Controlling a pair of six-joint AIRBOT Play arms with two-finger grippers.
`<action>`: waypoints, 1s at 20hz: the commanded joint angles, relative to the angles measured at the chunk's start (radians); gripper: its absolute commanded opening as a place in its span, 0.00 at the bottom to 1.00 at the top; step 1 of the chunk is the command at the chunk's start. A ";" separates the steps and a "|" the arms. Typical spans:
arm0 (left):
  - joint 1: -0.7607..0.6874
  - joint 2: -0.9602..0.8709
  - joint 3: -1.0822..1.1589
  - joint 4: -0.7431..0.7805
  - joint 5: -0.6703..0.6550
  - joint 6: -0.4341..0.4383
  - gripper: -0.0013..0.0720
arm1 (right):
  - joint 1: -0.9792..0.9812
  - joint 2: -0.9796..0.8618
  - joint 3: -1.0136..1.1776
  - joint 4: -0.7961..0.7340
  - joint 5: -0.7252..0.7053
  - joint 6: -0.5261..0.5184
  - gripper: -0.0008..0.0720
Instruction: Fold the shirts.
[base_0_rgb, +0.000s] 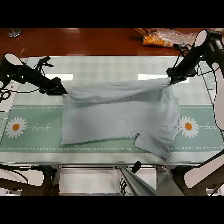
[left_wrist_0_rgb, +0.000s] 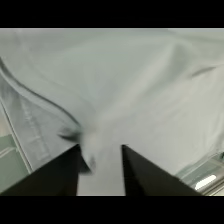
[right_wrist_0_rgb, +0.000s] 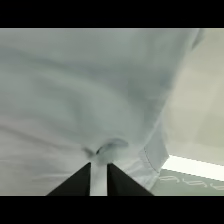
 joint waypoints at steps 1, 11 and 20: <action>0.001 0.000 0.001 0.072 -0.078 -0.022 0.60 | -0.022 0.003 0.000 0.000 0.029 -0.002 0.35; 0.135 0.171 -0.166 0.287 -0.150 -0.101 0.96 | -0.360 0.154 -0.005 -0.002 0.163 -0.032 0.57; 0.257 0.455 -0.795 0.079 0.027 0.061 0.96 | -0.466 0.280 -0.400 0.212 0.022 -0.088 0.66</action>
